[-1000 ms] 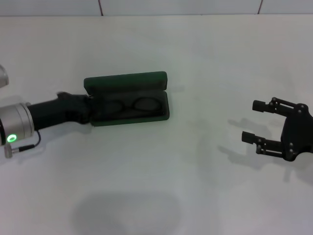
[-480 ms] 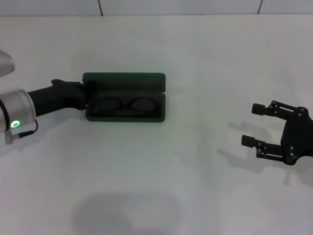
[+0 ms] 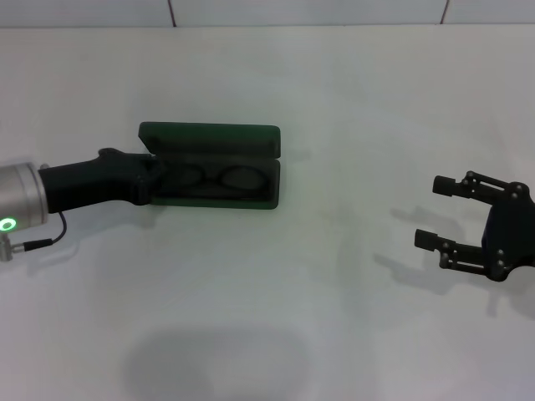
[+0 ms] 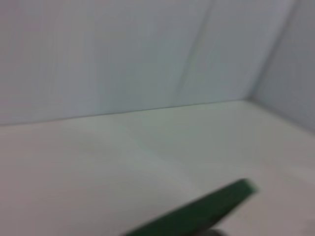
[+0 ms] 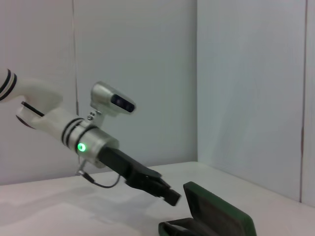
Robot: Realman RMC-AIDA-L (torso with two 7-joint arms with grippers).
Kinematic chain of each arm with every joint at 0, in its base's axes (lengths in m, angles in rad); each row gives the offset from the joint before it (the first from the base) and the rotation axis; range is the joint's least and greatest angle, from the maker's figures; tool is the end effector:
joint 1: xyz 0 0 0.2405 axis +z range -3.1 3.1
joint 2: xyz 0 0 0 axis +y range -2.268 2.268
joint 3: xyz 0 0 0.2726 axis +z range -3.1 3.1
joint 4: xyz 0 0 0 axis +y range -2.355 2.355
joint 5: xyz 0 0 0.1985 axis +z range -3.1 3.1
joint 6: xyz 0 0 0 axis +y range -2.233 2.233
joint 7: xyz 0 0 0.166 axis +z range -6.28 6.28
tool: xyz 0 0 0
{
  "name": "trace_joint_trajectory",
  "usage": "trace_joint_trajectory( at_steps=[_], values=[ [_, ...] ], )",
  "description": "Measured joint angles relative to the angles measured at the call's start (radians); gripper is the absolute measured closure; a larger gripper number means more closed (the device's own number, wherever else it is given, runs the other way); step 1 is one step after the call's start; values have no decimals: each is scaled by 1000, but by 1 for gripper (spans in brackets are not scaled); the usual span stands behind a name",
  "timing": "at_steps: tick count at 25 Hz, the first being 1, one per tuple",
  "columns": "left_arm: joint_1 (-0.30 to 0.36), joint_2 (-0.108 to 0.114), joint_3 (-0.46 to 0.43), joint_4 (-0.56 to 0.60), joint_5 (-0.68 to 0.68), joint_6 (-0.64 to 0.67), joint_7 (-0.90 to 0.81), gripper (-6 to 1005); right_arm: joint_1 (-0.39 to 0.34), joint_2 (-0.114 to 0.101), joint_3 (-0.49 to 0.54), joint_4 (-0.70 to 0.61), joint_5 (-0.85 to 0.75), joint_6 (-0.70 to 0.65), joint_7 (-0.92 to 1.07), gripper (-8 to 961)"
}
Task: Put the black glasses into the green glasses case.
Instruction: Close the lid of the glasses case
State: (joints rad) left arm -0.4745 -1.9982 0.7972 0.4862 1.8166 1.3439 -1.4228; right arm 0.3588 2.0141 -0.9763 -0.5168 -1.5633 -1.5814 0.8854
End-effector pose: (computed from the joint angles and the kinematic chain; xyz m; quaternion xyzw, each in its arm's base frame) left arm -0.3077 0.3419 -0.0207 -0.8936 -0.3264 -0.2362 0.1978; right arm 0.2804 0.2914 -0.0240 -0.9309 0.0672 0.3040 0.1911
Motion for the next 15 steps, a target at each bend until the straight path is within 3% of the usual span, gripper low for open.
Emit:
trace_joint_trajectory(
  at_steps=[4, 5, 8, 12, 15],
  values=[
    [19, -9, -3, 67, 0, 63, -135, 968, -1, 0, 1, 0, 5, 3, 0, 201],
    [34, -40, -5, 158, 0, 52, -242, 968, 0, 0, 2, 0, 5, 6, 0, 201],
    [39, -82, -2, 276, 1, 14, -332, 967, 2, 0, 2, 0, 5, 10, 0, 201],
    [32, -97, 64, 381, -3, -97, -493, 967, 5, 0, 3, 6, 7, 16, 0, 201],
    [25, -97, 182, 432, -4, -267, -630, 967, 3, 0, 4, 10, 8, 17, 0, 201]
  ],
)
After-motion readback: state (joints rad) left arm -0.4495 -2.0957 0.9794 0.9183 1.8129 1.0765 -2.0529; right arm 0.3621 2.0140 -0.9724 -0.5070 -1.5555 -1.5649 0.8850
